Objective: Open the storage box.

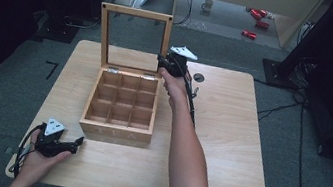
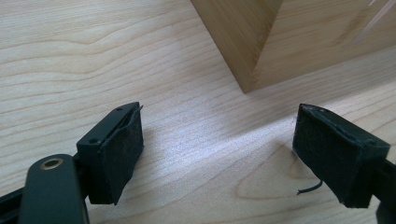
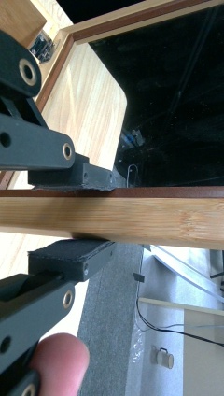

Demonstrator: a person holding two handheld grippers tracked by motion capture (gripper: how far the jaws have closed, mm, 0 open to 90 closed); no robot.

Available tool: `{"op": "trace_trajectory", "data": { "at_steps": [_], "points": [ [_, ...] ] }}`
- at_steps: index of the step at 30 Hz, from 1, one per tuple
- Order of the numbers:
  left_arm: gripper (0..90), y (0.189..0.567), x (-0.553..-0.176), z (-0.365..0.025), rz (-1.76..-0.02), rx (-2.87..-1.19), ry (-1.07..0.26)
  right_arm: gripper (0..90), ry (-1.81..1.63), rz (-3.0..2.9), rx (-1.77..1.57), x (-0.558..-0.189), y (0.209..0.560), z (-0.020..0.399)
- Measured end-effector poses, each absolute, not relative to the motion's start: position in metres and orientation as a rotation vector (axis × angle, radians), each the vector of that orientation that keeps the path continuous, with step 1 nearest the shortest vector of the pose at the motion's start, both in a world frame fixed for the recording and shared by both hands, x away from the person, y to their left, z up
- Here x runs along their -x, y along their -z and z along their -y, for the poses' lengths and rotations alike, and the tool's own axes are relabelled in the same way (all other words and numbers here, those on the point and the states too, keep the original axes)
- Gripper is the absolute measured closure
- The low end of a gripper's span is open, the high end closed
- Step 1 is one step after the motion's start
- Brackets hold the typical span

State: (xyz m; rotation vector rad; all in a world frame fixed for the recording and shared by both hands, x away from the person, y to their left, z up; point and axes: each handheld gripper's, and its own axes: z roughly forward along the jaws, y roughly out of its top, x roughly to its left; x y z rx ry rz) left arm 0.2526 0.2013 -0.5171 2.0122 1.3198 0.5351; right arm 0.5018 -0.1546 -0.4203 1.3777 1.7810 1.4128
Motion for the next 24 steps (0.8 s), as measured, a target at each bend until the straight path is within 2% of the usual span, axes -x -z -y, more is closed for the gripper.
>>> {"op": "trace_trajectory", "data": {
  "at_steps": [9,15,18,22,24],
  "points": [
    [16.7,0.517,-0.253,-0.201,-1.319,-2.012,-0.537,66.1,-1.414,-1.779,-1.374,-0.501,0.42,0.154],
    [16.7,0.517,-0.252,-0.201,-1.32,-2.012,-0.532,33.0,-1.401,-1.838,-1.359,-0.493,0.417,0.156],
    [16.7,0.517,-0.252,-0.201,-1.322,-2.011,-0.535,20.7,-1.381,-1.859,-1.348,-0.482,0.416,0.157],
    [16.7,0.517,-0.252,-0.201,-1.323,-2.013,-0.538,13.5,-1.383,-1.886,-1.324,-0.468,0.414,0.164],
    [16.7,0.517,-0.252,-0.2,-1.321,-2.017,-0.539,13.2,-1.379,-1.896,-1.312,-0.46,0.413,0.169]
  ]
}}
